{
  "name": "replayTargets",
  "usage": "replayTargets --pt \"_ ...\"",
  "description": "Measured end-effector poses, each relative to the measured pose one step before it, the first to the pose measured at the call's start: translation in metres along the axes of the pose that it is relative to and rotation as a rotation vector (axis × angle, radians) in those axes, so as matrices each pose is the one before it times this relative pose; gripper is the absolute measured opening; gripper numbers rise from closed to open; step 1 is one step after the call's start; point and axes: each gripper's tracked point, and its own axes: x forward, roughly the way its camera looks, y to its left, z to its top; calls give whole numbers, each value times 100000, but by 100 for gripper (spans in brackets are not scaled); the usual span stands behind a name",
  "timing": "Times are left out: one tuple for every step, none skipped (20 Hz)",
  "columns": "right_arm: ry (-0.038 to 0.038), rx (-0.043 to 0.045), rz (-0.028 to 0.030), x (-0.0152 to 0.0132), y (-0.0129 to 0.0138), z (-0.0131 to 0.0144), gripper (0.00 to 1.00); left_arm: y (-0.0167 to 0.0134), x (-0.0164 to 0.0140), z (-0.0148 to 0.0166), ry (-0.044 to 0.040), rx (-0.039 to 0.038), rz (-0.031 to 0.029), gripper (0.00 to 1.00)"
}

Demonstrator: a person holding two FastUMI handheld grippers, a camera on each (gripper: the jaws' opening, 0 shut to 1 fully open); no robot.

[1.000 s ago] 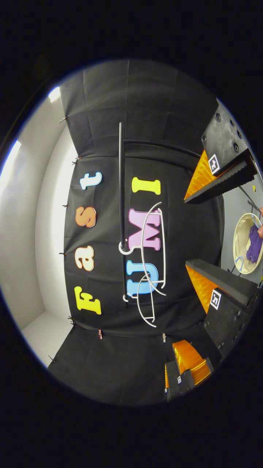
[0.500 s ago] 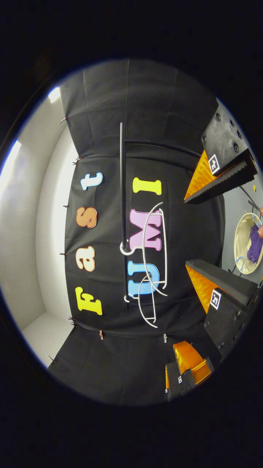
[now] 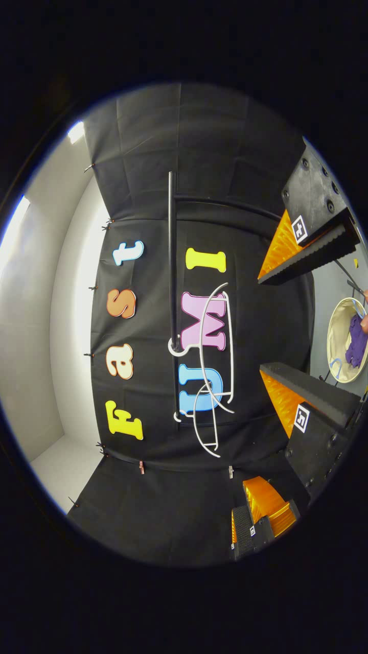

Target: Grasp the clothes on the hanger with both hands and then place them into the laundry hamper below.

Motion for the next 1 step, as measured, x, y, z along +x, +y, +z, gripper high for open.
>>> replayTargets --pt "117 -34 64 -36 8 -5 98 16 -18 10 71 146 -56 94"
